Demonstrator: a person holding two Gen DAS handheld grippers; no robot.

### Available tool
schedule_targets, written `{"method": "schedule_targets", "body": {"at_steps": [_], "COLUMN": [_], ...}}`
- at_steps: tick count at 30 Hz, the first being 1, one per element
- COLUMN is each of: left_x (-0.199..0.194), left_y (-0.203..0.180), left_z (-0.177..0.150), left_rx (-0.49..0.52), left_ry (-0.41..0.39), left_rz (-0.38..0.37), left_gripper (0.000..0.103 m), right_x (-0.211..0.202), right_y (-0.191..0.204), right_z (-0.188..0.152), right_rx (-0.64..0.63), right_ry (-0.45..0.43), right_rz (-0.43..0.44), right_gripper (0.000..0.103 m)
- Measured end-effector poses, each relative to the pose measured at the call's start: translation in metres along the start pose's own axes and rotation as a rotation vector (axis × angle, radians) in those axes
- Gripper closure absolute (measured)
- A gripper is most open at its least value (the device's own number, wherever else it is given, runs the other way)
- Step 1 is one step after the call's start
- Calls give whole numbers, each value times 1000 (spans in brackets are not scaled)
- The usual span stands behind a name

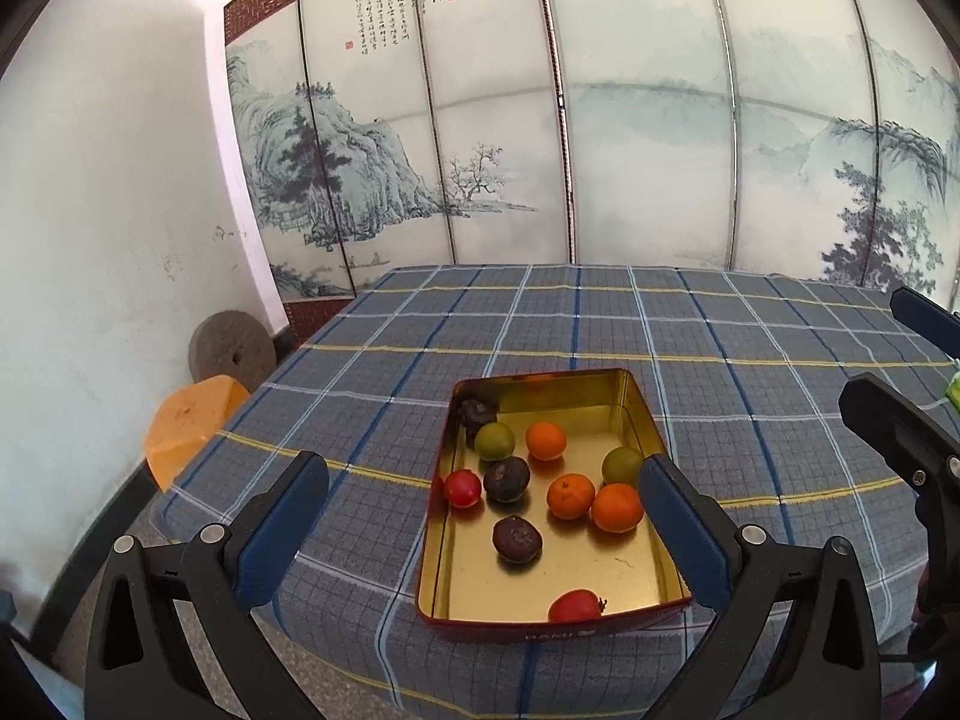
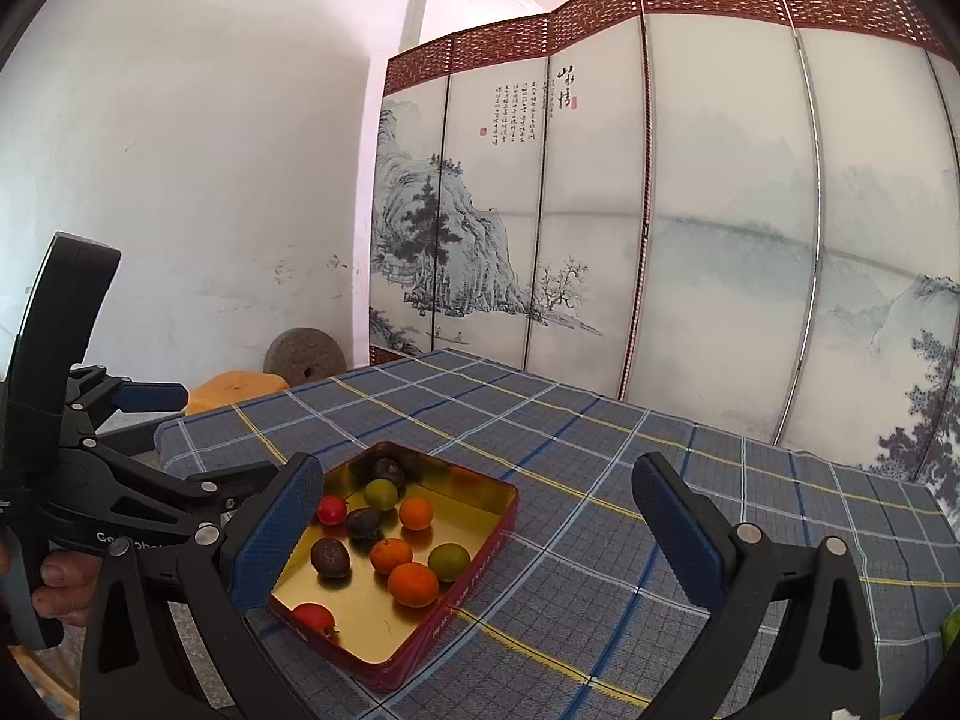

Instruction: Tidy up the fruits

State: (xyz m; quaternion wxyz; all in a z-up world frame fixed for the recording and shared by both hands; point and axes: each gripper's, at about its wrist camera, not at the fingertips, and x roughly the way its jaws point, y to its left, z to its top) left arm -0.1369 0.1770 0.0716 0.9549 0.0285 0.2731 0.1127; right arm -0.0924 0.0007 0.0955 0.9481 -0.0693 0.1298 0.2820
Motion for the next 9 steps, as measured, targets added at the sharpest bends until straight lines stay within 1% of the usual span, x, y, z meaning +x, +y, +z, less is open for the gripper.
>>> {"method": "schedule_targets", "body": {"at_steps": [7,9], "left_x": [-2,-2], "left_y": [-5,-8], "left_z": [1,1], "left_rx": [4,10], "left_ry": [5,12], "left_rz": [3,14], "left_gripper": [0,1], "right_x": [-5,-7], "right_y": [-11,-15], "right_z": [-5,-6], "right_rx": [16,21], "right_ry": [8,10], "right_rz": [-16,-23], "right_gripper": [1,1]}}
